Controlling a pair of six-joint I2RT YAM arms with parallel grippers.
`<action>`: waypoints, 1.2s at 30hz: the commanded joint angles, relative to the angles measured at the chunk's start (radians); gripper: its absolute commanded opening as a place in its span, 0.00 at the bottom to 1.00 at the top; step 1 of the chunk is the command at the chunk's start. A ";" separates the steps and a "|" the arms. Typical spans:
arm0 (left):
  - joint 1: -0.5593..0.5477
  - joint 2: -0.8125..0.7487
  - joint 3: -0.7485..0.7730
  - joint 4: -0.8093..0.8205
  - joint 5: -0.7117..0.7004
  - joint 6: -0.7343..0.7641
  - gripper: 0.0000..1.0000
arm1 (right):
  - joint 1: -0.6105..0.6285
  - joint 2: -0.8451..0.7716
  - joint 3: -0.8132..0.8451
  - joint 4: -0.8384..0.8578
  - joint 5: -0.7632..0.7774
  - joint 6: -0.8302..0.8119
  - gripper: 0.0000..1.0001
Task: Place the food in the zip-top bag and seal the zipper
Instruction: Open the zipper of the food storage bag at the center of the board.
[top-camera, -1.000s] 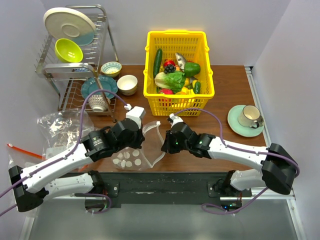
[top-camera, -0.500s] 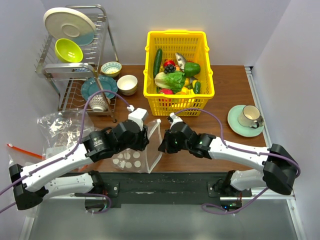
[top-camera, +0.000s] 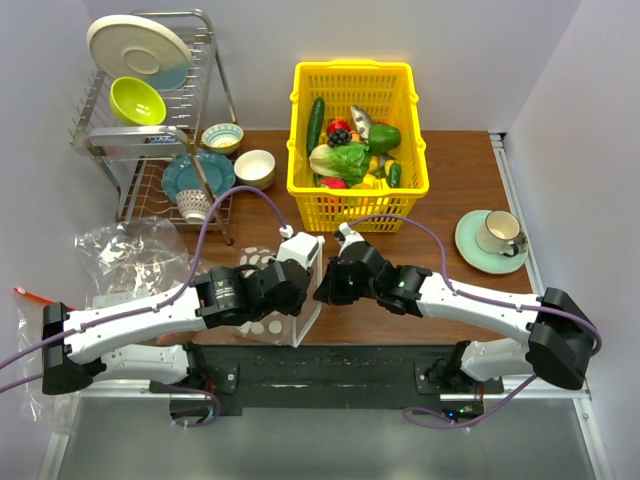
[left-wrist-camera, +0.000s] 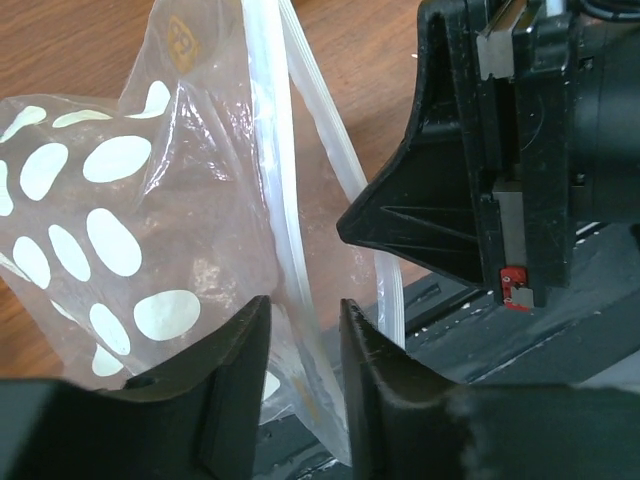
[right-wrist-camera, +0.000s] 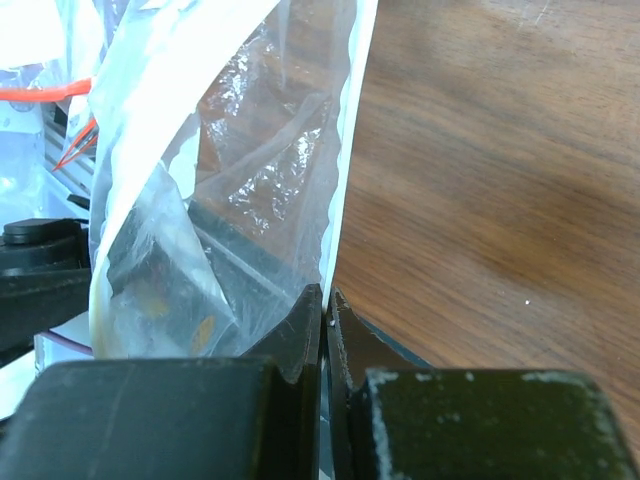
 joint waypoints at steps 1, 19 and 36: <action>-0.019 0.027 0.055 -0.054 -0.098 -0.047 0.33 | 0.005 -0.029 0.047 -0.002 0.001 0.018 0.00; -0.013 -0.001 0.007 -0.132 -0.185 -0.084 0.00 | 0.005 -0.104 0.048 -0.079 0.091 -0.016 0.45; -0.012 0.002 -0.055 0.087 -0.030 0.081 0.00 | -0.088 -0.071 0.815 -0.698 0.561 -0.416 0.64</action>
